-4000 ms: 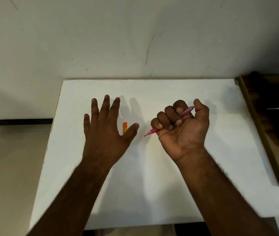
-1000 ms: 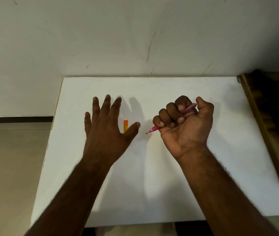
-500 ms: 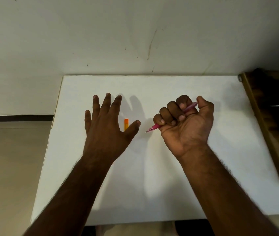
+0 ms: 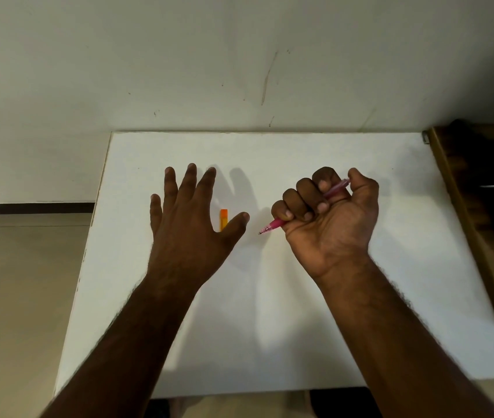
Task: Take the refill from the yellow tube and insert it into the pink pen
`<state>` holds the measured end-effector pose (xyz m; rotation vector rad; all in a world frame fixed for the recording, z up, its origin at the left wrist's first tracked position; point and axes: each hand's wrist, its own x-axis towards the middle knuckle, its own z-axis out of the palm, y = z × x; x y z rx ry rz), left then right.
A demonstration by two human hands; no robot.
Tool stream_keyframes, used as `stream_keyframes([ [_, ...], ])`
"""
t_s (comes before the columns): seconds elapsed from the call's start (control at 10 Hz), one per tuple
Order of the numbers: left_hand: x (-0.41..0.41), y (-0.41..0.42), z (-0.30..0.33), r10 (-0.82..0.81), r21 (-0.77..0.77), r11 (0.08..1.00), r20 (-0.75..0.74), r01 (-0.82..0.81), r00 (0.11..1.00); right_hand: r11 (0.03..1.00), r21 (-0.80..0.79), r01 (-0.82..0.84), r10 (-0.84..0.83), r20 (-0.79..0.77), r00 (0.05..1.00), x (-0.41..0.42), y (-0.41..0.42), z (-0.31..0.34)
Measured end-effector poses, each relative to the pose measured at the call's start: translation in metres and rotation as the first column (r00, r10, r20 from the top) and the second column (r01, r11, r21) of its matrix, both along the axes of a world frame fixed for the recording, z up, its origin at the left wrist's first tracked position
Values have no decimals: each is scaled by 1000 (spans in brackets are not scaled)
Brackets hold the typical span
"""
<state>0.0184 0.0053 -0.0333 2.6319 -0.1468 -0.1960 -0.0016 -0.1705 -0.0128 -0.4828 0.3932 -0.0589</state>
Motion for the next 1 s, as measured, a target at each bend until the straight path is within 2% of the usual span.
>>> stream_keyframes([
  [0.5, 0, 0, 0, 2, 2, 1000, 8, -2, 1000, 999, 12, -46, 46, 3, 999, -1, 1, -1],
  [1.0, 0, 0, -3, -3, 12, 1000, 2, 3, 1000, 999, -35, 0, 0, 4, 1000, -1, 1, 1],
])
